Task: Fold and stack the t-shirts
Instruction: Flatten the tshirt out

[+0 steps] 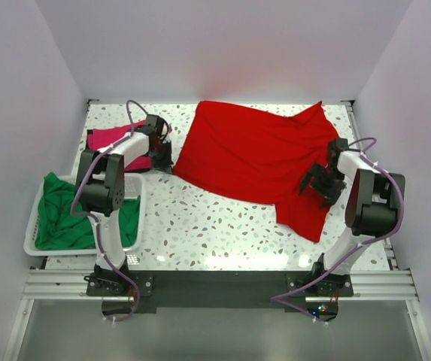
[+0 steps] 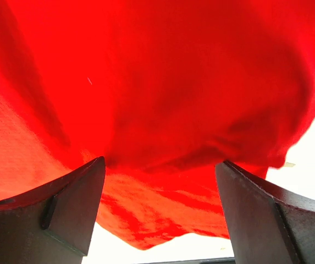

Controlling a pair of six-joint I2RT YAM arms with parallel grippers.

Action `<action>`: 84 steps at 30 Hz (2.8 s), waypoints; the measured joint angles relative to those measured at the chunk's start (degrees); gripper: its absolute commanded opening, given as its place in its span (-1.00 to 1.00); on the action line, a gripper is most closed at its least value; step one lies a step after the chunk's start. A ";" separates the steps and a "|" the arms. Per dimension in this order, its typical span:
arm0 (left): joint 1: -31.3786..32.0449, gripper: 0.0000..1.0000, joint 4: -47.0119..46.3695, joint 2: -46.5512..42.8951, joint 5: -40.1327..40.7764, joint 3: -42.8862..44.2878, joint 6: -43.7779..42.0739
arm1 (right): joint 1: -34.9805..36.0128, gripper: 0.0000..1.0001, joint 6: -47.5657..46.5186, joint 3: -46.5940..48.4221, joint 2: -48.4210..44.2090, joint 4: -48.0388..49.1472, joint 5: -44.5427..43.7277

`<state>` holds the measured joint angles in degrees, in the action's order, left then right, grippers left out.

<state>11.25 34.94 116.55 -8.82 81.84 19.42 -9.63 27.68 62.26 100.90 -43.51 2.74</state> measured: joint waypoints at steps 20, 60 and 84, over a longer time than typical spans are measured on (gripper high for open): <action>-0.85 -1.00 -0.26 9.29 -1.29 14.19 -1.01 | 0.31 0.68 -1.03 21.33 13.99 -3.32 0.33; -1.11 -1.00 -0.50 9.38 -4.74 13.90 -1.18 | -0.61 -0.05 1.38 -9.51 -10.86 -13.53 -8.31; -1.11 -1.00 -0.15 9.40 -5.16 13.90 -2.05 | -3.56 -0.59 0.26 -7.52 -3.76 -8.98 -6.34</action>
<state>10.13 34.79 125.95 -13.98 95.74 17.37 -13.19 27.94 54.74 97.14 -52.49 -3.60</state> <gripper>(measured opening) 0.013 0.246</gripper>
